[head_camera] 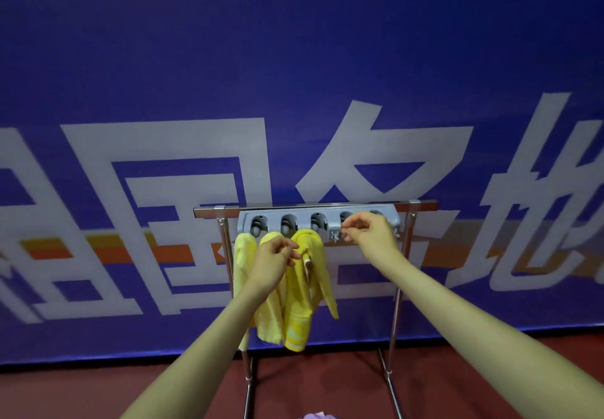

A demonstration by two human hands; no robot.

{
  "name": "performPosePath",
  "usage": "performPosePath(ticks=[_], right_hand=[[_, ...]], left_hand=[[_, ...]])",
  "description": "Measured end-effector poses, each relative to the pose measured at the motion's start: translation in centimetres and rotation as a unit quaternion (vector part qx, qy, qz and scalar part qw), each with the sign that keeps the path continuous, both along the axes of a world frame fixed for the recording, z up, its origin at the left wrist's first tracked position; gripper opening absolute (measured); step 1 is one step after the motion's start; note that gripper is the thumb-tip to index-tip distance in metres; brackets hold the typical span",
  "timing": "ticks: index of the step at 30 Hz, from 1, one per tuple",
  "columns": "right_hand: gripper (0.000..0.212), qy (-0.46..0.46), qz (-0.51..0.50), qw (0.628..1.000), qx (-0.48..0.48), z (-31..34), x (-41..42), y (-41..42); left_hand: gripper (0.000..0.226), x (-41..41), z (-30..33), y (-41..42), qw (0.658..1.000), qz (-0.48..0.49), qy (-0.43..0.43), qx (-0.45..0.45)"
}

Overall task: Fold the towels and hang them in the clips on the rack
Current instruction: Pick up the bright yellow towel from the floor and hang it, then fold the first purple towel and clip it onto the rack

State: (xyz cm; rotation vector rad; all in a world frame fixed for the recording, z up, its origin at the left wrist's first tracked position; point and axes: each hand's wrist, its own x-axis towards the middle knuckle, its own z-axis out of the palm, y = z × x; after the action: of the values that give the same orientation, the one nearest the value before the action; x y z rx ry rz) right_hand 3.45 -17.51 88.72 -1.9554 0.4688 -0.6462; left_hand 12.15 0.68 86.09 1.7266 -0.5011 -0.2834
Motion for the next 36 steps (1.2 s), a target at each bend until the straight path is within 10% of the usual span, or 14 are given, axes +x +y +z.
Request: performPosePath(ticks=[23,36], right_hand=[[0.023,-0.021,0.026,0.990,0.135,-3.0,-11.9,1.4],[0.032,0.019,0.012,0.993,0.113,-25.7,-9.3,0.9]], left_hand=[[0.024,-12.6,-1.6,1.2,0.999,0.042,0.025,-0.002],[0.023,-8.4,-21.8,3.2,0.995,0.035,-0.010,0.097]])
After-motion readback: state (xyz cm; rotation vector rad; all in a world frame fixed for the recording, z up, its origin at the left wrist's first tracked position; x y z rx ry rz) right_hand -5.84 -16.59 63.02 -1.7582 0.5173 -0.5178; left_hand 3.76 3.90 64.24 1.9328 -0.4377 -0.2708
